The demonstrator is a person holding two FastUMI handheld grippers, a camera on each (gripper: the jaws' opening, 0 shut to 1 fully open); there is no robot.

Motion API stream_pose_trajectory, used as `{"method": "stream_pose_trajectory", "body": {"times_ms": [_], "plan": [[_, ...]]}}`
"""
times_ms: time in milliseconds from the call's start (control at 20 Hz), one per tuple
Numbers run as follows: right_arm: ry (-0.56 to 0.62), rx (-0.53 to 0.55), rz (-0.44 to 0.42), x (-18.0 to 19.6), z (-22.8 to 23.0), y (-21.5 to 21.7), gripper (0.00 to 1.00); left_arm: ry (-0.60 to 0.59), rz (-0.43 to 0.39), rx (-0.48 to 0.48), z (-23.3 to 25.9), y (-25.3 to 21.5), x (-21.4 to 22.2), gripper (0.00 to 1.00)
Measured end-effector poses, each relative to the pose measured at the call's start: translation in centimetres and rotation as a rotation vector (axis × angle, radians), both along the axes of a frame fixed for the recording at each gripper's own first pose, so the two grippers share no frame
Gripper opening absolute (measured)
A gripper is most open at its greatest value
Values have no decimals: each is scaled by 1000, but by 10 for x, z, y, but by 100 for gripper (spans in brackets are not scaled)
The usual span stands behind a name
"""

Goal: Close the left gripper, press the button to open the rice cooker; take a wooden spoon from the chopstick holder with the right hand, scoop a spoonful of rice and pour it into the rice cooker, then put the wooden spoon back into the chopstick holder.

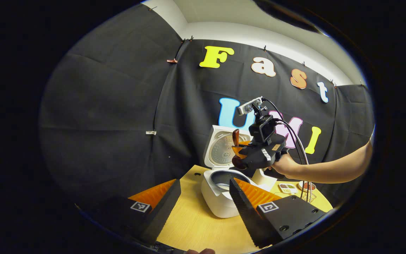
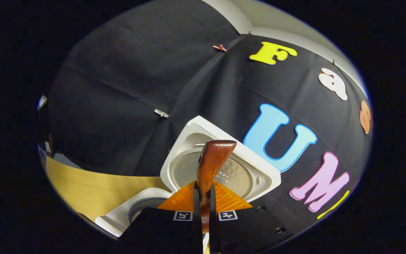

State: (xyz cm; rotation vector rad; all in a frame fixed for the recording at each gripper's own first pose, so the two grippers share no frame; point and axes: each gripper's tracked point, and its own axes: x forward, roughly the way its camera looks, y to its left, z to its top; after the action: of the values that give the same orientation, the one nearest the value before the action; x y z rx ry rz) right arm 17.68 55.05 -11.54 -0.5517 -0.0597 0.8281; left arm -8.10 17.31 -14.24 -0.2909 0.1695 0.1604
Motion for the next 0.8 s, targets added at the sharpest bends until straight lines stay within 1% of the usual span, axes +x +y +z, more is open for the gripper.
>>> {"method": "stream_pose_trajectory", "body": {"times_ms": [150,250,350,450,700,750,800], "plan": [[-70,-56,33,-10,-2,4,12,2,1,0,-2,0,2,96],[-76,-68,42,-13,-5,6,11,1,-1,5,-2,-1,2,96],[-54,-58,31,-10,-5,3,11,3,-1,14,-2,-1,4,96],[17,-22,-3,-3,-9,-2,11,-2,2,17,0,0,4,96],[238,141,-114,18,-6,-30,12,4,-7,28,0,-8,2,96],[280,174,-134,22,-5,-37,12,0,-9,28,2,-10,2,98],[326,214,-157,24,-5,-44,11,-6,-8,30,5,-11,3,95]]}}
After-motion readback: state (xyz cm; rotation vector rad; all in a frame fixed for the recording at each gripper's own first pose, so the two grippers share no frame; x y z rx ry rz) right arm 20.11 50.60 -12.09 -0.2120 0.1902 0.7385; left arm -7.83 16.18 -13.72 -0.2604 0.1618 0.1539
